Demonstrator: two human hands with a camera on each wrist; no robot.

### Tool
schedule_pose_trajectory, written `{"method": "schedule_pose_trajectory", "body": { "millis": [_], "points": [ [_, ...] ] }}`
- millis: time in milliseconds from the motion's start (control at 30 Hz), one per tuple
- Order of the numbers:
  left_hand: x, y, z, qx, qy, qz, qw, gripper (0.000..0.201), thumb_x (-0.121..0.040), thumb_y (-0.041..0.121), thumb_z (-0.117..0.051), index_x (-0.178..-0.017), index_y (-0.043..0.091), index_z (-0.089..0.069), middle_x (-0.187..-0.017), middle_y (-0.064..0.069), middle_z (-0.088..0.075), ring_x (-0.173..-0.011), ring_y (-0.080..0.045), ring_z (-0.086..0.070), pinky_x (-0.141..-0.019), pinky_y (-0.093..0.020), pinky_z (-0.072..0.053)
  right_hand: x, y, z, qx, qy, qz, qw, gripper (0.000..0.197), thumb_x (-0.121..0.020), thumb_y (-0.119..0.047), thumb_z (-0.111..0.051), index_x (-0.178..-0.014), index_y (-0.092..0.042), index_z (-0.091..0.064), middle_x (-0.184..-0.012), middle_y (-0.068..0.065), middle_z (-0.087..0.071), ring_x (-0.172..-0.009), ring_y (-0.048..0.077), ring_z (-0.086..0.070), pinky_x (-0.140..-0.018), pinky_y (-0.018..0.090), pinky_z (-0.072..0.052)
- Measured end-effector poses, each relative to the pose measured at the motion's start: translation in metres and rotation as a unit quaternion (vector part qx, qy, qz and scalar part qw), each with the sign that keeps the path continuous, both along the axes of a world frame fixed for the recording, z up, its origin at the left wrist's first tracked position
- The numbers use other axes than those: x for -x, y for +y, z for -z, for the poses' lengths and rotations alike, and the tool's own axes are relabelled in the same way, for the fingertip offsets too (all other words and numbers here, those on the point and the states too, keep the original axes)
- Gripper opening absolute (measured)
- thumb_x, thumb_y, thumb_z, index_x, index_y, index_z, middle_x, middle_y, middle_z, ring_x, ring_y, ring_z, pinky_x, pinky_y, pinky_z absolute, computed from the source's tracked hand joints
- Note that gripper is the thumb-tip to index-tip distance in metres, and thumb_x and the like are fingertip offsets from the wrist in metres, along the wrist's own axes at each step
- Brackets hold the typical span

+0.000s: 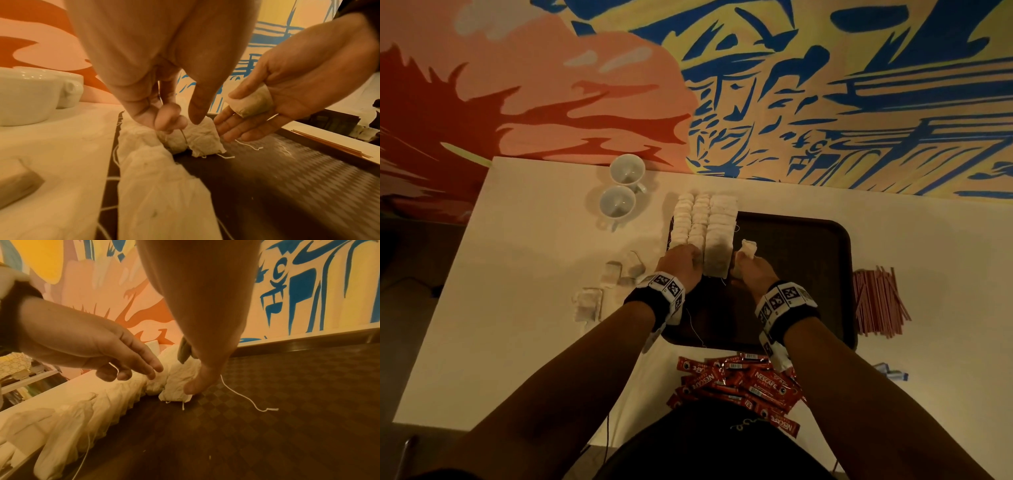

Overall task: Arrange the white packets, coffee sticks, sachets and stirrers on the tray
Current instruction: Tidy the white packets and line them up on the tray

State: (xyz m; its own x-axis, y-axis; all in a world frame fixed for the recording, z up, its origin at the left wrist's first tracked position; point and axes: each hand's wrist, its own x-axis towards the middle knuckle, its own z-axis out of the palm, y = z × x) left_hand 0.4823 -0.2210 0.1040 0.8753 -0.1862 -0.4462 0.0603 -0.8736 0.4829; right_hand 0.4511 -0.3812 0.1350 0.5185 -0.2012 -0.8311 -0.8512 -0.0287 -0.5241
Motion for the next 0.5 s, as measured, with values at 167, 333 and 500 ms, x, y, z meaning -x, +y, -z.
{"method": "schedule_pose_trajectory", "body": {
  "millis": [167,333,500],
  "points": [
    [0.002,-0.008,-0.001,0.003,0.016,-0.007,1.0,0.033,-0.097,0.035,-0.053,-0.125,0.025,-0.065,-0.126,-0.005,-0.065,-0.113,-0.03,-0.061,-0.098,-0.039,-0.048,-0.01,0.002,-0.006,0.007,0.019,0.003,1.0,0.023,-0.11,-0.029,-0.041,-0.113,-0.01,-0.054,-0.096,0.005,-0.057,-0.111,0.029,-0.061,-0.107,0.046,-0.051],
    [-0.004,-0.014,-0.002,0.011,0.042,-0.018,0.999,0.038,-0.092,0.029,-0.059,-0.129,0.022,-0.063,-0.129,-0.006,-0.063,-0.115,-0.03,-0.06,-0.1,-0.038,-0.048,-0.015,0.002,-0.005,0.019,0.008,-0.011,1.0,0.03,-0.109,-0.029,-0.04,-0.115,-0.006,-0.057,-0.1,0.01,-0.059,-0.115,0.033,-0.061,-0.106,0.049,-0.05],
    [-0.003,-0.021,-0.002,0.015,0.052,-0.01,0.998,0.037,-0.095,0.025,-0.055,-0.131,0.021,-0.06,-0.129,-0.008,-0.063,-0.111,-0.03,-0.062,-0.098,-0.043,-0.051,-0.022,0.0,0.004,0.012,0.015,0.002,1.0,0.025,-0.106,-0.029,-0.043,-0.095,-0.014,-0.058,-0.113,0.014,-0.064,-0.109,0.03,-0.064,-0.104,0.047,-0.053]
  ]
}}
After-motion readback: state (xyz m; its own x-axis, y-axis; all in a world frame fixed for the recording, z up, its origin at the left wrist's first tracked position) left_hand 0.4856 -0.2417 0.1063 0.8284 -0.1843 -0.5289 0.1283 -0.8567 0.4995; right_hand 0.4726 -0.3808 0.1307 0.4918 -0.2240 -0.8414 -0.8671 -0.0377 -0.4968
